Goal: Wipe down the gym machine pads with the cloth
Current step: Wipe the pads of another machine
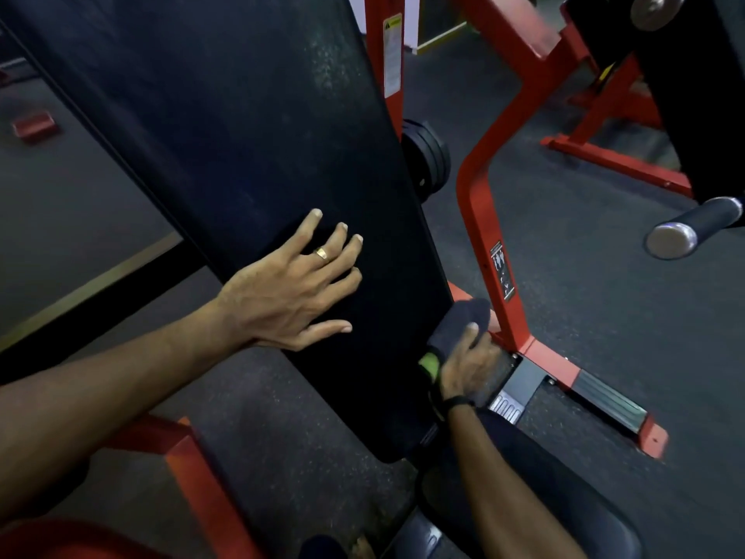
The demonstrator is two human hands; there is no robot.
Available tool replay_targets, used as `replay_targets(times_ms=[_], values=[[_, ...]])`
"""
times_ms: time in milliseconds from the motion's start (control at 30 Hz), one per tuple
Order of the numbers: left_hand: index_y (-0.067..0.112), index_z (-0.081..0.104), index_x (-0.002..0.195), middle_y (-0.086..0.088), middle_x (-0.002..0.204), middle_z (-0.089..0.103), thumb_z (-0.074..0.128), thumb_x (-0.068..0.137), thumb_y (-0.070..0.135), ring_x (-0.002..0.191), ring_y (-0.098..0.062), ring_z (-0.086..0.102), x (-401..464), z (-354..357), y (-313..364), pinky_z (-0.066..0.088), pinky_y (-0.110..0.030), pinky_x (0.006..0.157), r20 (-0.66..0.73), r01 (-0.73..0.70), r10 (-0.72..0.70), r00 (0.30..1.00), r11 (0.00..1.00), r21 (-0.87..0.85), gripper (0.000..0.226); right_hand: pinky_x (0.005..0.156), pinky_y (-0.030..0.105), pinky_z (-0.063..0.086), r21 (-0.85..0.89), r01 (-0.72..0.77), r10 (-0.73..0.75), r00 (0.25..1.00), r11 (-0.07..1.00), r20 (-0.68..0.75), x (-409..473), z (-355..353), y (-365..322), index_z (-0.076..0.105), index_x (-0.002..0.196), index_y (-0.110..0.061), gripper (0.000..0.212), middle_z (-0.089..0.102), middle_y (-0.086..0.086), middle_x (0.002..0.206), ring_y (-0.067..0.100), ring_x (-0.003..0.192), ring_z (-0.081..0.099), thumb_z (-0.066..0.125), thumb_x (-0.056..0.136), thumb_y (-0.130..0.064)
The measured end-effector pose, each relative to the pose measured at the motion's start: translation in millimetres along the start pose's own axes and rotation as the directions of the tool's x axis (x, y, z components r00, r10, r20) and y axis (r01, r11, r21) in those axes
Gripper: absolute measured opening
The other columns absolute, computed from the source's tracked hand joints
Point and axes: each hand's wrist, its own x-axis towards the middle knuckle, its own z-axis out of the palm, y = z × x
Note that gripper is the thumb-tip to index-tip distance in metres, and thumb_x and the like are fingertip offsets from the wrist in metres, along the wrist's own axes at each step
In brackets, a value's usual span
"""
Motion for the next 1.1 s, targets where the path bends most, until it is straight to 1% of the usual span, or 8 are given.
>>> replay_targets(times_ms=[133, 300, 433, 600, 667, 767, 900, 1100], values=[[0.001, 0.048, 0.138, -0.031, 0.152, 0.035, 0.013, 0.103, 0.061, 0.14, -0.047, 0.035, 3, -12, 0, 0.018, -0.068, 0.115, 0.079, 0.015, -0.012, 0.997, 0.999, -0.038, 0.078, 0.072, 0.037, 0.046, 0.17, 0.261, -0.254, 0.965, 0.95, -0.062, -90, -16, -98, 0.062, 0.111, -0.007, 0.06, 0.055, 0.013, 0.106, 0.029, 0.091, 0.059, 0.035, 0.1, -0.059], [-0.002, 0.052, 0.138, -0.029, 0.15, 0.04, 0.012, 0.105, 0.051, 0.138, -0.046, 0.039, 2, -14, 0, 0.019, -0.066, 0.116, 0.034, 0.022, -0.02, 0.999, 0.999, -0.046, 0.074, 0.077, 0.033, 0.043, 0.06, 0.541, -0.543, 0.84, 0.839, 0.016, -151, -21, -73, 0.054, 0.114, -0.023, 0.049, 0.05, 0.006, 0.114, 0.024, 0.094, 0.054, 0.046, 0.094, -0.067], [-0.002, 0.054, 0.136, -0.028, 0.15, 0.042, 0.013, 0.105, 0.047, 0.138, -0.046, 0.039, 2, -13, 0, 0.018, -0.065, 0.117, 0.034, 0.022, -0.021, 0.999, 0.999, -0.038, 0.071, 0.074, 0.044, 0.052, -0.014, 0.369, -0.368, 0.928, 0.929, 0.057, -149, -29, 9, 0.054, 0.118, -0.022, 0.049, 0.053, 0.013, 0.112, 0.034, 0.093, 0.058, 0.046, 0.094, -0.064], [-0.003, 0.052, 0.136, -0.027, 0.15, 0.041, 0.013, 0.106, 0.045, 0.139, -0.045, 0.037, 1, -12, 2, 0.016, -0.064, 0.118, 0.005, 0.02, -0.02, 1.0, 1.0, -0.018, 0.069, 0.096, 0.053, 0.044, 0.018, -0.161, 0.161, 0.987, 0.987, 0.021, -83, -19, 11, 0.051, 0.14, -0.011, 0.111, 0.05, 0.025, 0.124, 0.044, 0.117, 0.05, 0.009, 0.077, -0.092], [-0.003, 0.052, 0.136, -0.027, 0.15, 0.042, 0.015, 0.106, 0.043, 0.139, -0.044, 0.038, 2, -10, 1, 0.017, -0.065, 0.117, -0.013, 0.009, -0.009, 1.0, 1.0, -0.004, 0.067, 0.102, 0.055, 0.039, 0.018, -0.108, 0.108, 0.994, 0.994, 0.012, -57, -12, -4, 0.044, 0.142, -0.012, 0.123, 0.047, 0.027, 0.13, 0.042, 0.124, 0.042, -0.007, 0.069, -0.096], [-0.003, 0.053, 0.134, -0.027, 0.148, 0.042, 0.017, 0.104, 0.04, 0.138, -0.045, 0.038, 2, -9, 1, 0.019, -0.066, 0.116, -0.026, 0.001, -0.001, 1.0, 1.0, -0.003, 0.063, 0.09, 0.048, 0.046, 0.153, -0.126, 0.138, 0.988, 0.98, -0.068, -53, -10, -45, 0.058, 0.127, -0.01, 0.096, 0.051, 0.016, 0.115, 0.036, 0.111, 0.054, 0.018, 0.081, -0.084], [-0.003, 0.054, 0.132, -0.027, 0.148, 0.042, 0.021, 0.1, 0.038, 0.138, -0.046, 0.038, 2, -10, 2, 0.02, -0.066, 0.115, -0.02, -0.002, 0.002, 1.0, 1.0, -0.013, 0.062, 0.077, 0.045, 0.052, 0.205, 0.233, -0.252, 0.965, 0.951, 0.071, -122, -20, -80, 0.061, 0.119, -0.011, 0.064, 0.051, 0.005, 0.11, 0.025, 0.094, 0.059, 0.041, 0.095, -0.066], [-0.003, 0.055, 0.132, -0.028, 0.149, 0.042, 0.02, 0.097, 0.039, 0.137, -0.046, 0.038, 1, -11, 1, 0.018, -0.066, 0.116, -0.016, -0.002, 0.002, 1.0, 1.0, 0.0, 0.065, 0.082, 0.047, 0.05, 0.06, 0.732, -0.717, 0.643, 0.679, 0.271, -190, -42, 18, 0.037, 0.135, -0.034, 0.057, 0.037, 0.008, 0.13, 0.028, 0.113, 0.043, 0.062, 0.086, -0.048]])
